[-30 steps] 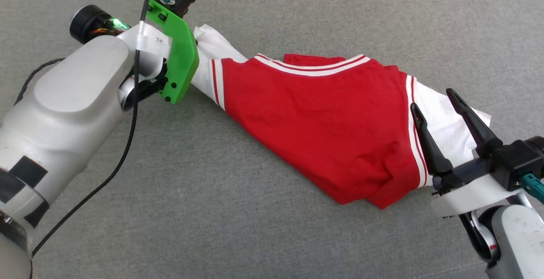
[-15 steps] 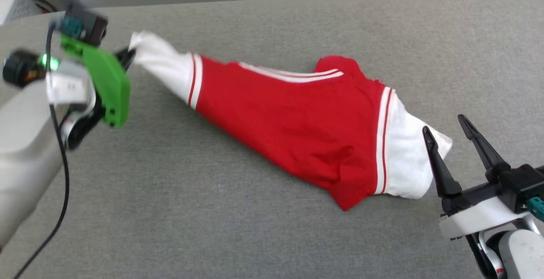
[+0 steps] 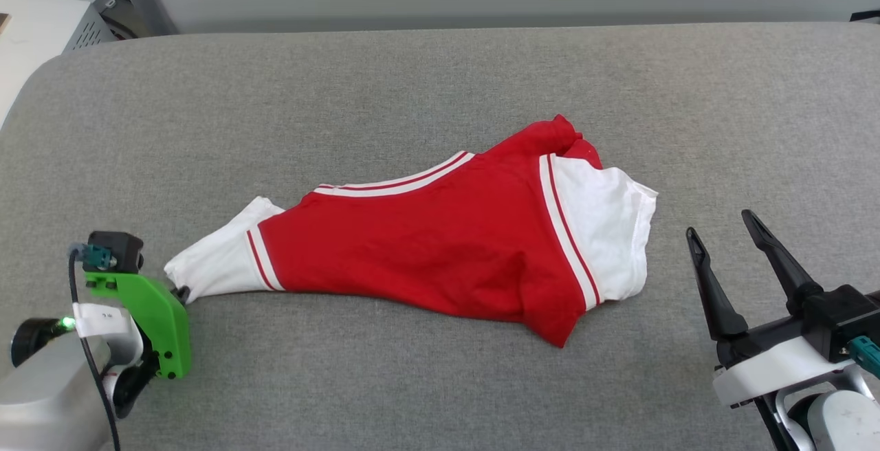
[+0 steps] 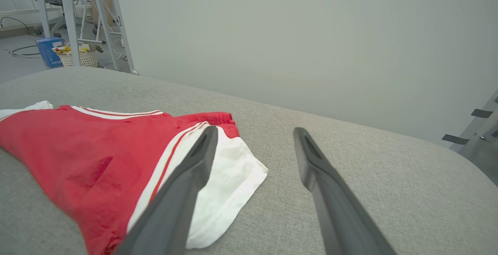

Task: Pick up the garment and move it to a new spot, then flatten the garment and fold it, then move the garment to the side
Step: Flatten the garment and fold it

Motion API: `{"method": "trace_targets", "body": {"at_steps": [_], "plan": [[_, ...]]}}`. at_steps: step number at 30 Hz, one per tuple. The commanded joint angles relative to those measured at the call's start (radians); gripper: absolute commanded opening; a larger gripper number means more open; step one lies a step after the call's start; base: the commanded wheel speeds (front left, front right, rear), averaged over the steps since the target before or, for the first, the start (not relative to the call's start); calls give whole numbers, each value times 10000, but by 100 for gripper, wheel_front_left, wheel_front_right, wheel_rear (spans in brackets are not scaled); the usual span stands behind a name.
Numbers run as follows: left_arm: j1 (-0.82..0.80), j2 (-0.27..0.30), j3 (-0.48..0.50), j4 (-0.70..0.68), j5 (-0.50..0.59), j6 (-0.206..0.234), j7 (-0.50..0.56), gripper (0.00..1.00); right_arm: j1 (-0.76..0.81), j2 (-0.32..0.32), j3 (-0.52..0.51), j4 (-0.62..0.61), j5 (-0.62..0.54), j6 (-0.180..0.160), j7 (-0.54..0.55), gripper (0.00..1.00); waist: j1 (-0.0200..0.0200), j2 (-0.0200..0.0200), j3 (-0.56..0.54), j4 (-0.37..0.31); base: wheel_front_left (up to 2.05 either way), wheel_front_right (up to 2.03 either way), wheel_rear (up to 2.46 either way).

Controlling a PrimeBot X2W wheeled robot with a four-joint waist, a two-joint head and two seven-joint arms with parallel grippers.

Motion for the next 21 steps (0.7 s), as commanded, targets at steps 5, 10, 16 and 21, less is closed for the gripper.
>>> {"method": "trace_targets", "body": {"at_steps": [5, 10, 16, 21], "plan": [[484, -478, 90, 499, -235, -44, -561, 87, 236, -35, 10, 207, 38, -7, -61, 100, 0, 0, -258, -25, 0, 0, 0], [480, -714, 317, 652, 279, 585, -2268, 100, 244, -172, -296, 241, 129, -7, -61, 100, 0, 0, -610, 14, 0, 0, 0], [567, -574, 1900, -911, 1890, 2007, -2627, 100, 42, -719, -838, 25, 185, -7, 55, 100, 0, 0, -870, 193, 0, 0, 0], [1957, -529, 4114, -3601, 4148, 3356, -2631, 100, -509, -1389, -932, -425, 361, -7, 617, 100, 0, 0, -789, 350, 0, 0, 0]]}}
